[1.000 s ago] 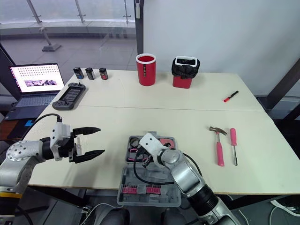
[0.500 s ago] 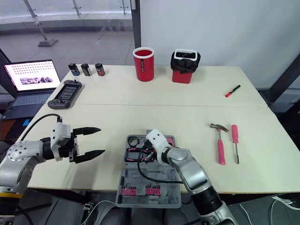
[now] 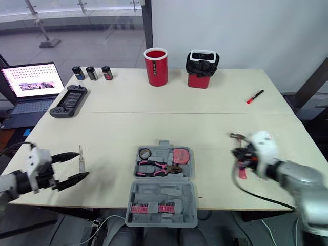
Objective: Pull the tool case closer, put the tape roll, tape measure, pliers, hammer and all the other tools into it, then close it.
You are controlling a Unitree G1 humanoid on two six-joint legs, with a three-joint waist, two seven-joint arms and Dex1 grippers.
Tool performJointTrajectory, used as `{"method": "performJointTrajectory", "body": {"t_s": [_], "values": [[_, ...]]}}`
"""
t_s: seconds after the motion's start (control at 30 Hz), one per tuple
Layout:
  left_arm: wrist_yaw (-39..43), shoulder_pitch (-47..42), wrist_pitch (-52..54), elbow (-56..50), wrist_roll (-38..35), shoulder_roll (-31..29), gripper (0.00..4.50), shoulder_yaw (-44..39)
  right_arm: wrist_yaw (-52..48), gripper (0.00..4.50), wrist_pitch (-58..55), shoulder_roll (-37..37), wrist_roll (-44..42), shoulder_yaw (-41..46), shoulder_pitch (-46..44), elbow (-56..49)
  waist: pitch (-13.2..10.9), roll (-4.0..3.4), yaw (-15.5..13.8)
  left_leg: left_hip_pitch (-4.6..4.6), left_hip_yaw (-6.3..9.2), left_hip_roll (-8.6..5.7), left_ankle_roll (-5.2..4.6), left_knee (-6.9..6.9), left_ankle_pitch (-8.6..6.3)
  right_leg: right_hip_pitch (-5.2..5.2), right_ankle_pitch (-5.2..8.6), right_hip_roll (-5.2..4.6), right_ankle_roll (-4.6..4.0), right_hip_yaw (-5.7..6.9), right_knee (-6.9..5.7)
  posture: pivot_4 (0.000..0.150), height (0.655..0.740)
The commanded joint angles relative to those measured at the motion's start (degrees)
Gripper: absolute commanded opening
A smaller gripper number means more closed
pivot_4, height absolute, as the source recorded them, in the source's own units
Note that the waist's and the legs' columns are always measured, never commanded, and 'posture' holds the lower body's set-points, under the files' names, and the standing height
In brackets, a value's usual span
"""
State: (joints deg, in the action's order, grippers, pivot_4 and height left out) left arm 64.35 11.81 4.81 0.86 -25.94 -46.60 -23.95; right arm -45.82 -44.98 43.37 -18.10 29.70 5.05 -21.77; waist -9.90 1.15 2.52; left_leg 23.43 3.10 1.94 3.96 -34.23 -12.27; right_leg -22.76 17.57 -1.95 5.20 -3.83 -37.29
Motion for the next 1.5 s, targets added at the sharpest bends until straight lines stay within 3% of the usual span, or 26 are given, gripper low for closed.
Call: {"method": "performJointTrajectory", "body": {"t_s": [0.03, 0.17, 0.2, 0.5, 1.03, 1.27, 1.37, 1.5], "values": [[0.6, 2.5, 0.0, 1.1, -1.7, -1.6, 4.5, -6.1, -2.5, 2.39, 4.0, 0.7, -2.2, 7.2, 3.9, 1.3, 0.0, 0.03, 0.0, -0.03, 0.0, 0.05, 0.0, 0.0, 0.0, 0.01, -0.01, 0.07, -0.02, -0.01, 0.0, 0.15, 0.7387], [1.2, 5.2, 0.1, 5.8, -1.3, -3.6, 4.5, -11.0, -3.3, 4.44, 5.0, 0.6, -3.3, 12.9, 9.8, 3.0, 0.0, 0.02, 0.0, -0.07, 0.01, 0.13, 0.0, -0.02, 0.0, 0.0, -0.04, 0.16, -0.22, -0.04, -0.02, 0.15, 0.7387], [1.9, 6.3, 0.0, 6.3, -1.6, -3.8, 4.5, -11.8, -3.6, 4.48, 6.0, 0.7, -3.2, 13.3, 10.8, 3.8, 0.0, 0.03, 0.0, -0.07, 0.0, 0.15, 0.0, -0.03, 0.0, -0.01, -0.05, 0.17, -0.24, -0.05, -0.01, 0.15, 0.7387], [4.2, 7.2, -5.1, 13.1, 0.6, -5.5, 4.5, -13.3, -3.4, 4.48, 8.8, 1.6, -5.1, 12.1, 11.4, 3.6, 0.0, 0.05, -0.1, -0.09, -0.34, 0.24, 0.0, -0.04, 0.0, -0.1, -0.1, 0.14, -0.32, -0.25, 0.03, 0.15, 0.7387], [3.0, 3.7, -3.8, 6.0, 0.0, -2.7, 4.5, -7.9, 0.3, 4.48, 4.7, 1.7, -7.7, 9.0, 9.2, -2.9, 0.0, 0.06, -0.1, -0.09, -0.39, 0.36, 0.0, -0.05, 0.0, -0.09, -0.14, 0.29, -0.32, -0.27, 0.0, 0.15, 0.7387], [4.1, 3.5, 0.8, -6.8, -0.2, -1.8, 4.5, 1.3, 1.9, 4.48, -6.8, 3.3, -14.7, 1.5, 2.6, -7.9, 0.0, 0.05, -0.1, -0.13, -0.43, 0.43, 0.0, -0.12, 0.0, -0.04, -0.19, 0.37, -0.37, -0.3, -0.03, 0.15, 0.7387], [1.2, -1.3, 2.3, -11.9, 3.0, 0.0, 4.5, 9.9, 1.0, 4.48, -8.7, 6.2, -13.9, -9.9, -1.2, -10.2, 0.0, 0.0, -0.2, -0.15, -0.43, 0.44, 0.0, -0.13, 0.0, -0.01, -0.2, 0.41, -0.36, -0.31, -0.04, 0.15, 0.7387], [1.8, -7.5, 4.5, -11.6, 5.1, 0.8, 3.16, 17.9, 0.0, 3.14, -6.4, 11.2, -7.4, -25.7, -7.4, -9.5, 0.0, -0.03, -0.2, -0.06, -0.35, 0.48, 0.0, -0.47, 0.0, -0.01, -0.22, 0.53, -0.36, -0.29, -0.18, 0.15, 0.7387]]}}
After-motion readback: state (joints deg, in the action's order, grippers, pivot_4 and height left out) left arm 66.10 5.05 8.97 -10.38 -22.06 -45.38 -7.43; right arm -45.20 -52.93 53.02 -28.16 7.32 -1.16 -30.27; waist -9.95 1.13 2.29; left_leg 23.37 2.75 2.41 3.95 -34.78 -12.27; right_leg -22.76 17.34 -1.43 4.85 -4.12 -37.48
